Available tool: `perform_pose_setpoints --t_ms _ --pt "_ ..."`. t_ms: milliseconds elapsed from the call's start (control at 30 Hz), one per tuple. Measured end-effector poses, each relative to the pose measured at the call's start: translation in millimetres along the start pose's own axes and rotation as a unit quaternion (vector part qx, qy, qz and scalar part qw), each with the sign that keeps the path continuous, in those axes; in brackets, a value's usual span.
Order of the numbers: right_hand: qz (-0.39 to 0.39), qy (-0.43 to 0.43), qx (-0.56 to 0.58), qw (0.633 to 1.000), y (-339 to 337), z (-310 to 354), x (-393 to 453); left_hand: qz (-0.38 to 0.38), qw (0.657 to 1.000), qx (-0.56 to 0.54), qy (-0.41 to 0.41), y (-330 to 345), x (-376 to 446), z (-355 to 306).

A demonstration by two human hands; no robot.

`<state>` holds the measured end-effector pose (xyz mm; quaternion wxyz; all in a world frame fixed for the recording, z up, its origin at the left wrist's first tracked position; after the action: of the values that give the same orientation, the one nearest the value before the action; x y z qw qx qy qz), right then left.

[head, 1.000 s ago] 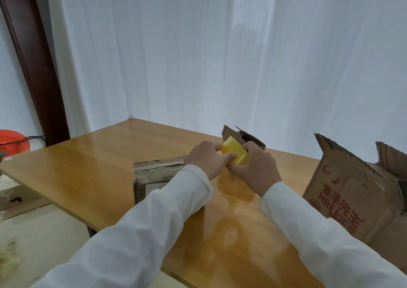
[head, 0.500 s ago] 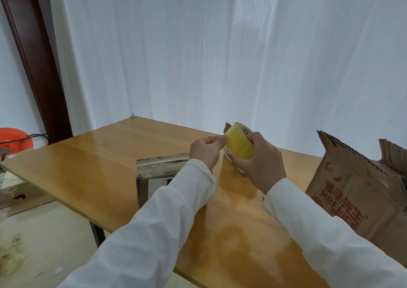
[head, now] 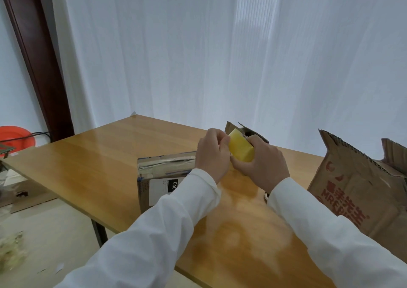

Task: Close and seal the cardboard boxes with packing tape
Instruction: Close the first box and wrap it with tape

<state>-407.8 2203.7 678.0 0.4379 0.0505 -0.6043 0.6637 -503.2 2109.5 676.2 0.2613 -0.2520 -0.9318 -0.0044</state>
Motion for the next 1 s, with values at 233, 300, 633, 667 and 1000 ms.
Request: perform_pose_setpoints --t_ms 233,300,633,667,1000 --pt "0.003 -0.003 -0.052 0.999 -1.9 4.2 -4.1 0.046 0.992 -0.063 -0.102 0.6 8.3 14.4" --pt "0.018 -0.022 -0.087 0.996 -2.8 6.7 -6.1 0.054 0.991 -0.035 -0.117 -3.3 11.2 20.2" --pt "0.309 0.013 0.258 0.915 9.5 25.2 -3.9 0.056 0.966 0.248 -0.054 -17.8 28.7 -14.9" --pt "0.331 0.020 0.306 0.893 7.0 28.5 -4.9 0.054 0.964 0.256 -0.050 -21.8 33.7 -17.5" --pt "0.310 0.041 0.458 0.832 13.2 81.5 -9.0 -0.109 0.946 0.295 -0.081 -165.8 88.2 -25.3"
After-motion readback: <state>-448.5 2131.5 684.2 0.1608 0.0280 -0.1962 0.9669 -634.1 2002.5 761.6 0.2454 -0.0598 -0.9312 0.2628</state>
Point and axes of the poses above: each hand's wrist, its own x-axis towards the middle knuckle, its own y-axis out of the palm, z = x × y, the point moved 7 cm from there along x, towards the middle knuckle, and after that the axes turned 10 degrees about -x, right-handed, at the moved point
